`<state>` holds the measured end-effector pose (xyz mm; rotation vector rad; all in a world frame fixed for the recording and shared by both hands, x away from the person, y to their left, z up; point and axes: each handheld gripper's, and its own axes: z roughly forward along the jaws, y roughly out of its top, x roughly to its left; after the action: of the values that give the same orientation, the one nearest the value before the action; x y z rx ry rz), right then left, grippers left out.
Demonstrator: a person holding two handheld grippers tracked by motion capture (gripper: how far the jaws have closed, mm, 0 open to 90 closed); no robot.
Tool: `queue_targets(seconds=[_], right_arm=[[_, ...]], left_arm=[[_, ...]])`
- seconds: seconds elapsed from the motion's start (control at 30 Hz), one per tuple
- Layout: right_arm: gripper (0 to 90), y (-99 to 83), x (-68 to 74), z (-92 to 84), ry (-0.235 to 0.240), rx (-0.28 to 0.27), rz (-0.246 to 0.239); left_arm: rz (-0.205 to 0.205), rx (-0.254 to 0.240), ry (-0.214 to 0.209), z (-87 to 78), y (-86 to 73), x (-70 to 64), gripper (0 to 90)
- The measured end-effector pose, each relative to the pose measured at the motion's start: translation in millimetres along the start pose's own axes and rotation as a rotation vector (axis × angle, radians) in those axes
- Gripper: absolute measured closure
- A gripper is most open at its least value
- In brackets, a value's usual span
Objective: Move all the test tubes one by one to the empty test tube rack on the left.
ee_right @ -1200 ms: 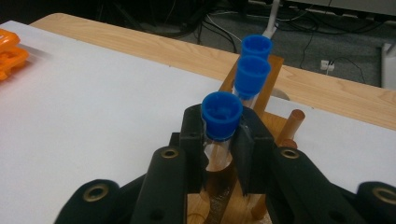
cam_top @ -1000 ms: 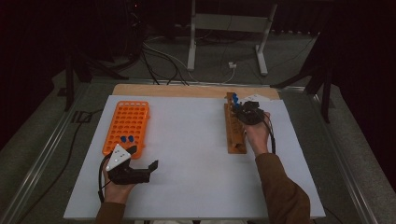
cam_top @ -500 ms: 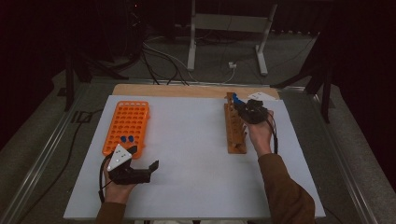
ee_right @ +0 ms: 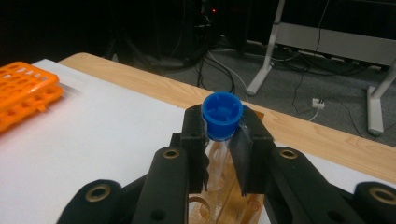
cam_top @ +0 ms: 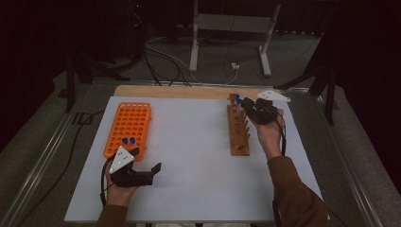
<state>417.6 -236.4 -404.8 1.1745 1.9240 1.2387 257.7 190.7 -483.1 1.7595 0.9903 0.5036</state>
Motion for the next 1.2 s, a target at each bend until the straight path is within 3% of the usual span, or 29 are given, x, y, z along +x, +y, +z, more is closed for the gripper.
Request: queue_targets(seconds=[0.17, 0.33, 1.2], right_arm=[[75.8, 4.0, 2.4, -7.5, 0.028, -0.019, 0.003], [75.8, 4.8, 12.6, -12.7, 0.065, -0.017, -0.027], [75.7, -9.6, 92.9, -20.7, 0.334, 0.019, -0.078]], left_arm=[[0.002, 0.001, 0.0, 0.9, -0.2, -0.4, 0.9], [0.008, 0.004, 0.001, 1.5, -0.2, -1.2, 1.0], [0.033, -0.026, 0.019, 5.5, 5.3, -12.3, 1.0]])
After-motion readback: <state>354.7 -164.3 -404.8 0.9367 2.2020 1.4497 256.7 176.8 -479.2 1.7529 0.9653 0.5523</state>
